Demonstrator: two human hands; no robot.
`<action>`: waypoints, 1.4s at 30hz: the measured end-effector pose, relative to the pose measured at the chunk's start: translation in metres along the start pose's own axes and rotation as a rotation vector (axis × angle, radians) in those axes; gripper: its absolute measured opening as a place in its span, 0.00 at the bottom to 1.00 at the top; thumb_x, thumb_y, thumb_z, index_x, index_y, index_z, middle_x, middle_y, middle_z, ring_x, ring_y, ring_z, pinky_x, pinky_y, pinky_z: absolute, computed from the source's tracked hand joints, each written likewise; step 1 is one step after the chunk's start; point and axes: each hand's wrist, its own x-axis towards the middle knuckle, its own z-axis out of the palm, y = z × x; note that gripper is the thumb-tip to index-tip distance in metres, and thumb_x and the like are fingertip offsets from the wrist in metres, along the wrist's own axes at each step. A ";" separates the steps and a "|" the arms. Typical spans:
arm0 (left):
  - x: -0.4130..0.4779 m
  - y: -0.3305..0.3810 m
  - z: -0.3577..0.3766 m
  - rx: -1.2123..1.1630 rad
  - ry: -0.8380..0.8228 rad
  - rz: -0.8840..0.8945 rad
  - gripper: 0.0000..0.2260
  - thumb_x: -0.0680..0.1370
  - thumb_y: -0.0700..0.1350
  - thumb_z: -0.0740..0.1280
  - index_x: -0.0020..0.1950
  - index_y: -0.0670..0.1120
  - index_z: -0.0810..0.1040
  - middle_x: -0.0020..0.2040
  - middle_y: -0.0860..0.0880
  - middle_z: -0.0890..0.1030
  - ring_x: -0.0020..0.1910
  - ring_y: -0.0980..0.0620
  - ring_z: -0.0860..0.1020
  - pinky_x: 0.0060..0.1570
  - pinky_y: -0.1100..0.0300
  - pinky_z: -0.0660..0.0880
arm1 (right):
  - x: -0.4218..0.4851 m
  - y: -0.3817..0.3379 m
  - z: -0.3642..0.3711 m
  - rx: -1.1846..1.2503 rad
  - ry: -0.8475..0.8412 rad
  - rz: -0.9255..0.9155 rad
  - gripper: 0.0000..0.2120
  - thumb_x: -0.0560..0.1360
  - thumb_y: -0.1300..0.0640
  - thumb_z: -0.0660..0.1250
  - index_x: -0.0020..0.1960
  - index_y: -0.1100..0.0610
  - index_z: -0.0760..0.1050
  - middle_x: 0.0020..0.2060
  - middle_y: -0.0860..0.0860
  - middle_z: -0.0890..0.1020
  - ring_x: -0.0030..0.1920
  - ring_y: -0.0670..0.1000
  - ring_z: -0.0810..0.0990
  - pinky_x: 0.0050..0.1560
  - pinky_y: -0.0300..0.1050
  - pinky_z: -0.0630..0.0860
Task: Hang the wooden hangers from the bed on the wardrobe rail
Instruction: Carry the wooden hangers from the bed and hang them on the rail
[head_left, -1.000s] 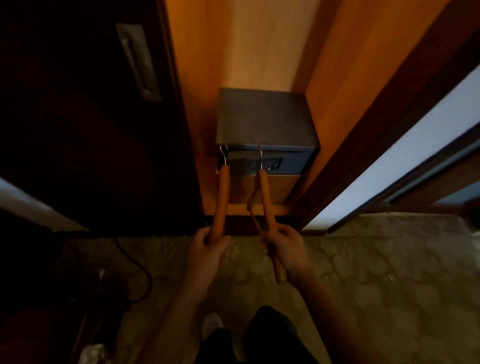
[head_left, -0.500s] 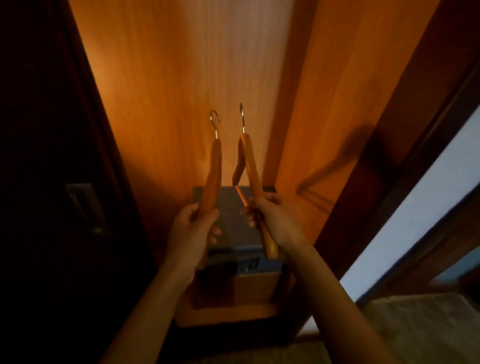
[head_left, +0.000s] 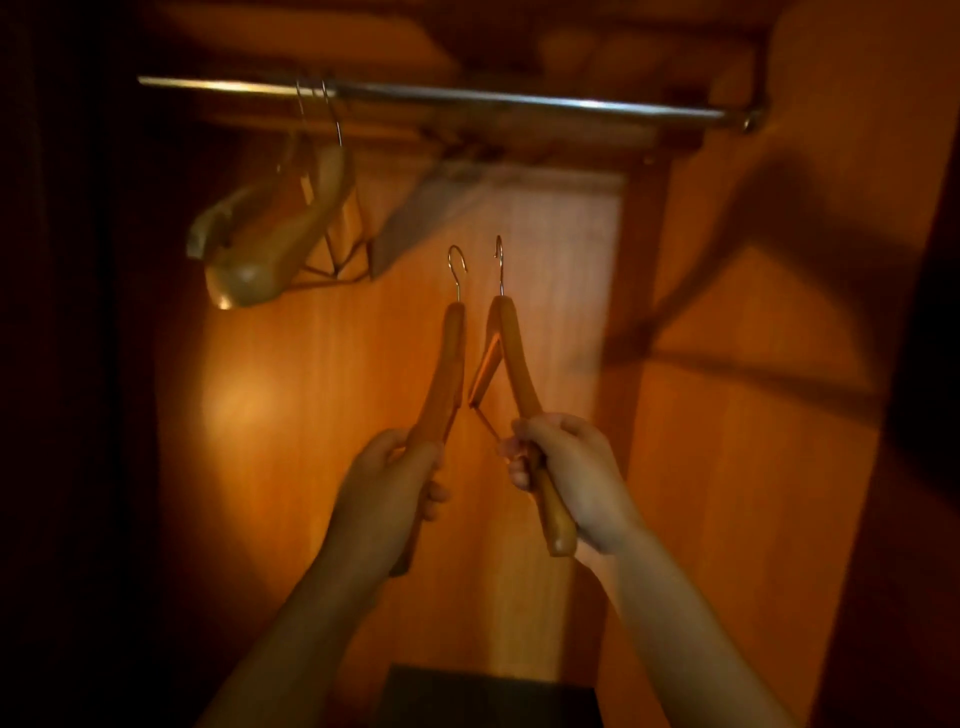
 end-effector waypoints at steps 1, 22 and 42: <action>0.009 0.010 -0.001 0.003 0.002 0.032 0.03 0.76 0.40 0.62 0.44 0.44 0.75 0.35 0.46 0.76 0.20 0.62 0.73 0.19 0.70 0.66 | 0.008 -0.009 0.002 0.009 -0.024 -0.022 0.04 0.76 0.66 0.59 0.44 0.64 0.72 0.29 0.56 0.76 0.20 0.44 0.71 0.22 0.34 0.70; 0.119 0.120 -0.035 0.058 0.121 0.233 0.05 0.77 0.42 0.62 0.41 0.46 0.73 0.34 0.47 0.74 0.23 0.58 0.72 0.24 0.67 0.68 | 0.117 -0.071 0.058 0.038 -0.191 -0.159 0.07 0.75 0.62 0.63 0.50 0.64 0.74 0.35 0.55 0.80 0.26 0.44 0.76 0.29 0.36 0.75; 0.140 0.115 -0.035 0.104 0.072 0.230 0.05 0.77 0.41 0.61 0.43 0.45 0.75 0.38 0.44 0.77 0.33 0.53 0.75 0.33 0.62 0.71 | 0.142 -0.090 0.091 0.053 -0.197 -0.184 0.06 0.74 0.65 0.62 0.43 0.66 0.76 0.24 0.53 0.77 0.20 0.46 0.72 0.22 0.35 0.70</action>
